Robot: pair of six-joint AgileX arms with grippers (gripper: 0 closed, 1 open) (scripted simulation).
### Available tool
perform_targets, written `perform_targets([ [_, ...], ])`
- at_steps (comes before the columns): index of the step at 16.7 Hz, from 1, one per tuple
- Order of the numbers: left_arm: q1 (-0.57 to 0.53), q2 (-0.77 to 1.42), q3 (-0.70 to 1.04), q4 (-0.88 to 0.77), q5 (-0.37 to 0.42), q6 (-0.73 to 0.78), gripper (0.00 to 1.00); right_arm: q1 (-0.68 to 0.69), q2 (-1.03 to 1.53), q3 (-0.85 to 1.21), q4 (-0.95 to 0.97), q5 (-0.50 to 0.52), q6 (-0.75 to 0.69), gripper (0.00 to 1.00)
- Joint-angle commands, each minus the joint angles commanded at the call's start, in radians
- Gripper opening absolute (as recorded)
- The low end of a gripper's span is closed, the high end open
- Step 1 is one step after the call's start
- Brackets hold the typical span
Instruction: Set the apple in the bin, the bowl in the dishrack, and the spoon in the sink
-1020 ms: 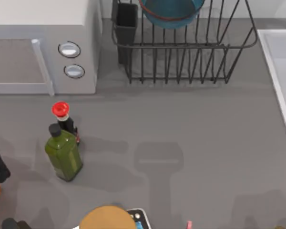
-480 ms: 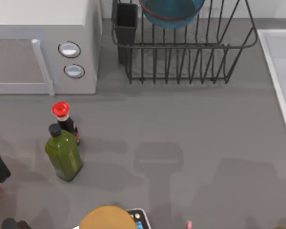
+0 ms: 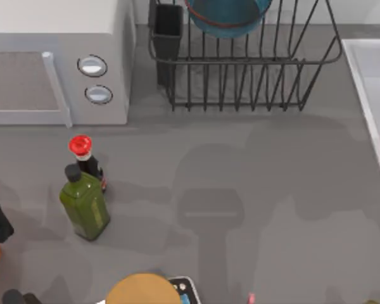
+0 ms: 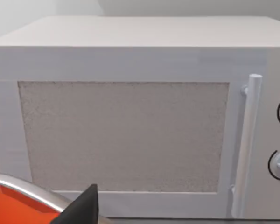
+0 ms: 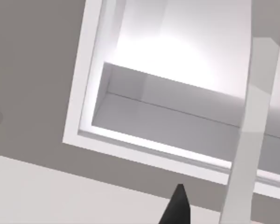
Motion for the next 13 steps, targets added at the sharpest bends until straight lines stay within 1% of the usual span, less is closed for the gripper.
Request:
perform_targets([
  [3, 0.0, 0.0, 0.0, 0.0, 0.0, 0.0, 1.0, 0.059, 0.237, 0.294, -0.037, -0.016, 0.039, 0.0],
  [6, 0.0, 0.0, 0.0, 0.0, 0.0, 0.0, 1.0, 0.118, 0.424, 0.5, -0.038, -0.037, 0.071, 0.0],
  [9, 0.0, 0.0, 0.0, 0.0, 0.0, 0.0, 1.0, 0.162, 0.533, 0.613, -0.023, -0.052, 0.093, 0.0],
  [13, 0.0, 0.0, 0.0, 0.0, 0.0, 0.0, 1.0, 0.174, 0.556, 0.638, -0.016, -0.056, 0.099, 0.0],
])
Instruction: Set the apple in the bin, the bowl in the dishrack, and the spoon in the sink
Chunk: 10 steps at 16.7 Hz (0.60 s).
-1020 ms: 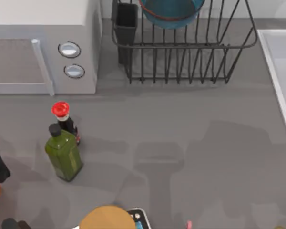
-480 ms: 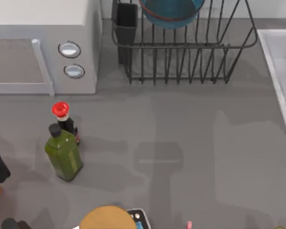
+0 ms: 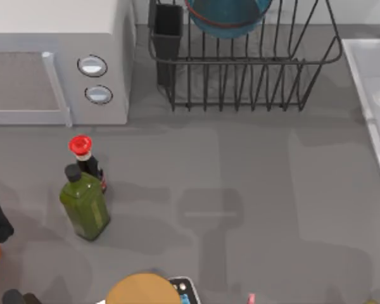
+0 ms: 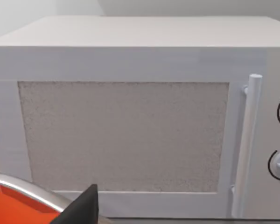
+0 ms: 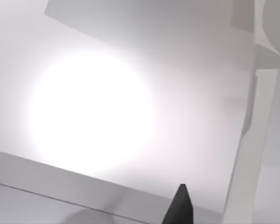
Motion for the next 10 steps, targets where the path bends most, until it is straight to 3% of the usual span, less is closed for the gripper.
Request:
perform_targets([
  [10, 0.0, 0.0, 0.0, 0.0, 0.0, 0.0, 1.0, -0.053, -0.024, -0.13, 0.046, 0.007, -0.02, 0.0],
])
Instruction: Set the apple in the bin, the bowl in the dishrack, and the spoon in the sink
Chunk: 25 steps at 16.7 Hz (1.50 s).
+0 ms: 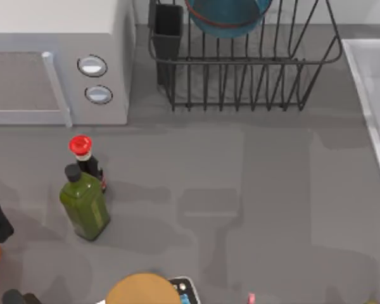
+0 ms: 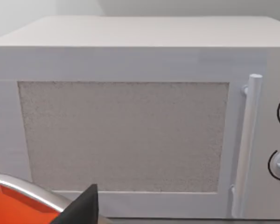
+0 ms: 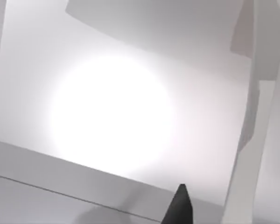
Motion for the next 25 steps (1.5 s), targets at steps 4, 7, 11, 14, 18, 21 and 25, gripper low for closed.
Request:
perform_targets([
  [4, 0.0, 0.0, 0.0, 0.0, 0.0, 0.0, 1.0, -0.017, -0.018, -0.137, -0.002, 0.01, -0.026, 0.0],
  [7, 0.0, 0.0, 0.0, 0.0, 0.0, 0.0, 1.0, -0.003, -0.048, -0.215, 0.023, 0.005, -0.031, 0.0],
  [11, 0.0, 0.0, 0.0, 0.0, 0.0, 0.0, 1.0, 0.023, -0.087, -0.284, 0.13, -0.008, -0.013, 0.0],
  [14, 0.0, 0.0, 0.0, 0.0, 0.0, 0.0, 1.0, 0.045, -0.11, -0.316, 0.225, -0.01, 0.009, 0.0],
  [18, 0.0, 0.0, 0.0, 0.0, 0.0, 0.0, 1.0, 0.055, -0.116, -0.326, 0.267, -0.009, 0.02, 0.0],
  [21, 0.0, 0.0, 0.0, 0.0, 0.0, 0.0, 1.0, 0.055, -0.116, -0.326, 0.267, -0.009, 0.02, 0.0],
  [25, 0.0, 0.0, 0.0, 0.0, 0.0, 0.0, 1.0, 0.055, -0.116, -0.326, 0.267, -0.009, 0.02, 0.3],
])
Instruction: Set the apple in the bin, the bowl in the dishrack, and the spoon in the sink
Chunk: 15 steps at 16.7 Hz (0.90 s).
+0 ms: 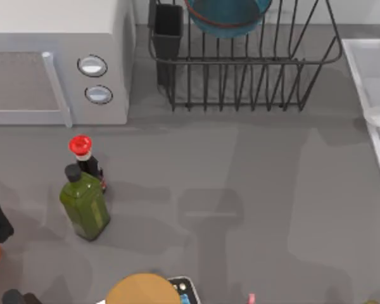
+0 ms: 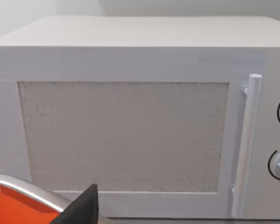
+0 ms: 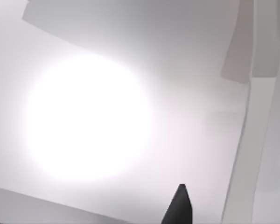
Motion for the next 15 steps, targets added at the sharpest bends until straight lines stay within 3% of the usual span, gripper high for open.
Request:
perform_targets([
  [9, 0.0, 0.0, 0.0, 0.0, 0.0, 0.0, 1.0, 0.0, 0.0, 0.0, 0.0, 0.0, 0.0, 0.98],
  [15, 0.0, 0.0, 0.0, 0.0, 0.0, 0.0, 1.0, 0.0, 0.0, 0.0, 0.0, 0.0, 0.0, 1.0],
])
